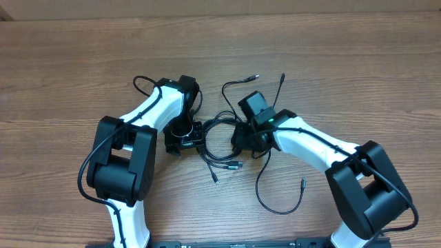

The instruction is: Untangle cables

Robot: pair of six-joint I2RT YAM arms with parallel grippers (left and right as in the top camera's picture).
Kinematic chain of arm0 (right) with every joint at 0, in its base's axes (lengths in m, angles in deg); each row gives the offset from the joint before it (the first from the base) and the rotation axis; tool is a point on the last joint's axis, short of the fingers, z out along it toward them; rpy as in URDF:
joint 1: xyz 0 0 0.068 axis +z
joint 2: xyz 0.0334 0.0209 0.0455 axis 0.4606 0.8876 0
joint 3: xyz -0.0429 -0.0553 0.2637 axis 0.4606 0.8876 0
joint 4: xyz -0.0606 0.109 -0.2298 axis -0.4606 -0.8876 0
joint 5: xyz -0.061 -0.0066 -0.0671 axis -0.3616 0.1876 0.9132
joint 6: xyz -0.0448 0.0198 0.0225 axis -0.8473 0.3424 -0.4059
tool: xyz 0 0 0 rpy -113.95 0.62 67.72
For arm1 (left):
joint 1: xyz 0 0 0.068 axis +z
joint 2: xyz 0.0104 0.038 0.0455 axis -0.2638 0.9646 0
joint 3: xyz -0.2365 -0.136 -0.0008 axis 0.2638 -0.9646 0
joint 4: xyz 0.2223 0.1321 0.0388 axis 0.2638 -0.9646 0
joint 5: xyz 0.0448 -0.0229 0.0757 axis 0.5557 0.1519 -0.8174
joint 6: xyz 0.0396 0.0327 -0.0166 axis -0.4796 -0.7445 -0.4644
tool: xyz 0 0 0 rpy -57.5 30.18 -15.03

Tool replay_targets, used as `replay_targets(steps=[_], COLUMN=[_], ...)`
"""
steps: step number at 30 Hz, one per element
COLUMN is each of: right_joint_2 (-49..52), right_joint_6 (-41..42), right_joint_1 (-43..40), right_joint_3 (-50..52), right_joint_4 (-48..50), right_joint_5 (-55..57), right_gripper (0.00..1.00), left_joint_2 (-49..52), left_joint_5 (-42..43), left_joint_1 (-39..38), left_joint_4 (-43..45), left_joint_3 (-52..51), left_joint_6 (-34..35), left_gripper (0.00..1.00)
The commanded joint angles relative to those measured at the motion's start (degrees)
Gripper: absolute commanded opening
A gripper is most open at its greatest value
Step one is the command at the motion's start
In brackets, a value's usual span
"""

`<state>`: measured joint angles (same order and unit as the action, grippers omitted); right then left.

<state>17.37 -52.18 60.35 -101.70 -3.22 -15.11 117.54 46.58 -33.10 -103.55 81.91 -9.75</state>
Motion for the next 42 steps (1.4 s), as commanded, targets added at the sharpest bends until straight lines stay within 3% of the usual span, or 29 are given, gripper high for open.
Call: replay_targets(steps=[1,6,12,18,24,28,32,36,39,42], right_joint_2=[2.60,3.56,3.61,3.61,3.61,3.61,3.61,3.61,3.61,3.61], right_joint_6=[4.70,8.79,10.19,6.10,3.67,3.63,-3.76,-4.92,-5.42,-6.80], right_joint_1=[2.03,1.75,-0.39,-1.92,-2.05,-2.05,-2.40,-3.67,-4.46,-4.94], right_joint_3=[-0.59,-0.61,-1.62,-6.56,-7.04,-7.04,-7.65,-11.13,-14.49,-17.33], right_joint_4=[0.13,-1.25,-6.86,-16.83,-17.66,-17.07,-14.32,-16.06,-18.80,-20.17], right_joint_5=[10.16,10.88,10.34,12.31,13.09,12.98,5.20,-2.21,-5.14,-7.69], right_gripper=[0.42,0.40,0.40,0.42,0.47,0.50,0.52,0.52,0.52,0.51], left_joint_2=[1.46,1.46,1.46,1.46,1.46,1.46,1.46,1.46,1.44,1.46], left_joint_5=[2.14,-6.60,-18.60,-19.69,-19.34,-14.01,-1.38,9.73,13.09,13.73], left_joint_1=[-0.13,-0.13,-0.09,0.83,3.52,6.36,8.90,9.88,9.70,8.70], left_joint_4=[2.27,1.79,0.07,0.74,0.26,-3.65,-7.72,-11.67,-13.35,-12.68], left_joint_3=[-1.29,-1.29,-1.29,-1.29,-0.83,2.64,9.35,16.39,19.41,20.24], left_joint_6=[-4.24,-4.09,2.51,3.19,3.08,-0.42,-10.16,-18.82,-21.70,-21.79], left_gripper=[0.68,0.73,0.81,0.83,0.83,0.83,0.79,0.77,0.74,0.64])
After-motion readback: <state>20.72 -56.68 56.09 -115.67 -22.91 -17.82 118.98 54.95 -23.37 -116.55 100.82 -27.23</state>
